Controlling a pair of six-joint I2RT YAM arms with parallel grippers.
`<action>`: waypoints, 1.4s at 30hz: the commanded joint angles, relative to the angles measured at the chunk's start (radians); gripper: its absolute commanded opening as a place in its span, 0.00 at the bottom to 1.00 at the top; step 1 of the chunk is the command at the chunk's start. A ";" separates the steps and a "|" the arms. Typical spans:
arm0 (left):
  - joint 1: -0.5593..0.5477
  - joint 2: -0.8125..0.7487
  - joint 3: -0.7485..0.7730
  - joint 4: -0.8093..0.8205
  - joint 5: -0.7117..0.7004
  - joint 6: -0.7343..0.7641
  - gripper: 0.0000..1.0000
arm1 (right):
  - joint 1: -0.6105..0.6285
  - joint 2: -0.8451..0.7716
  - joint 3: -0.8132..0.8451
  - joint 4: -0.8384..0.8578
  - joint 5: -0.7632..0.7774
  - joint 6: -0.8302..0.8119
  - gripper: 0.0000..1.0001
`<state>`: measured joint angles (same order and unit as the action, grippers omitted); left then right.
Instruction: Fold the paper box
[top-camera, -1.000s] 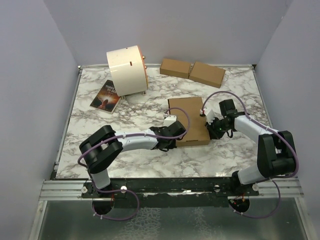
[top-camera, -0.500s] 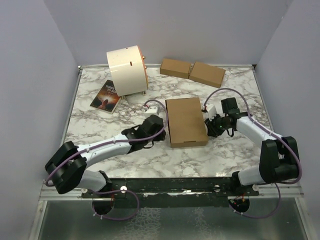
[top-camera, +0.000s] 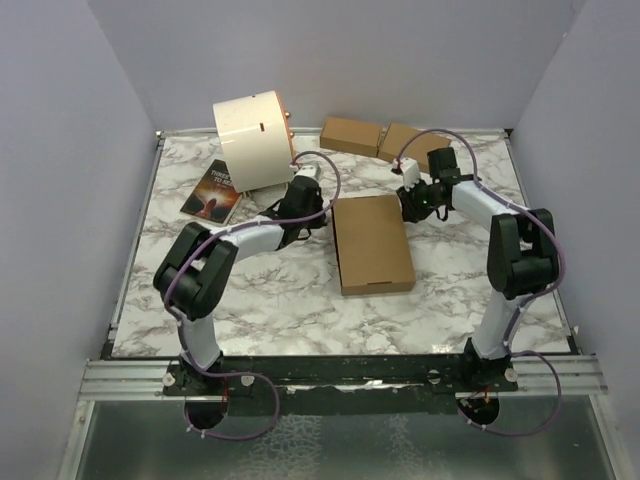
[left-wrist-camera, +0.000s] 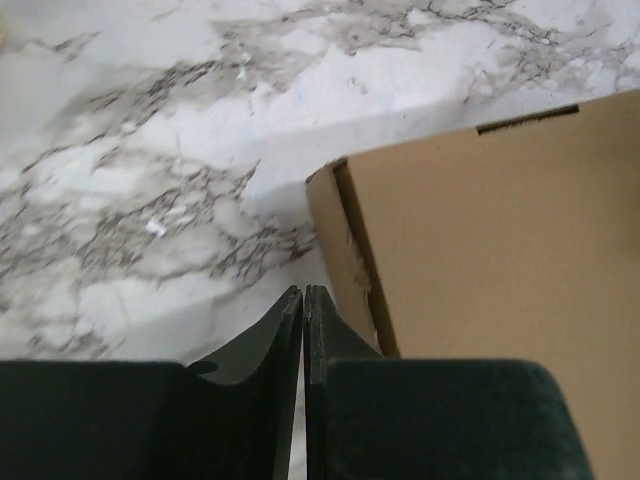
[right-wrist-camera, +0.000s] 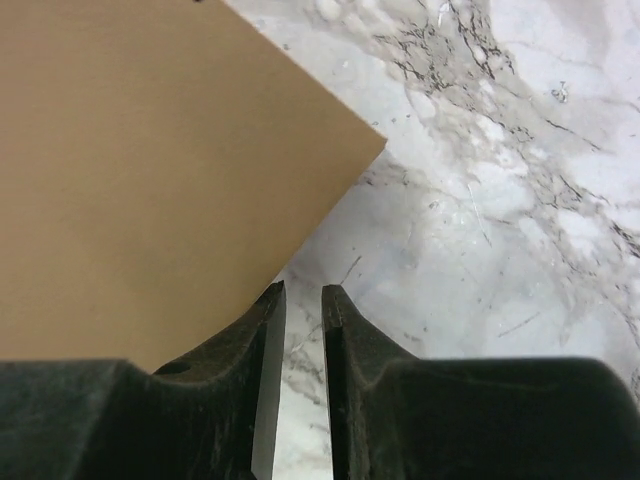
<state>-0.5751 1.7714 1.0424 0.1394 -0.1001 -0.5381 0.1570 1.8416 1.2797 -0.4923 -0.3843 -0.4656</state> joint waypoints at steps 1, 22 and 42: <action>0.001 0.140 0.123 0.037 0.072 0.039 0.08 | -0.002 0.083 0.081 -0.013 0.011 0.018 0.21; 0.000 -0.206 -0.113 0.031 -0.013 0.077 0.17 | -0.175 -0.191 -0.044 0.047 -0.083 0.098 0.52; 0.001 -0.548 -0.775 0.809 0.274 -0.250 0.97 | -0.239 -0.049 -0.289 0.267 -0.694 0.438 0.78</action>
<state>-0.5762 1.1690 0.2836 0.7826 0.1101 -0.7040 -0.0742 1.7458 0.9802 -0.2520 -1.0336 -0.0486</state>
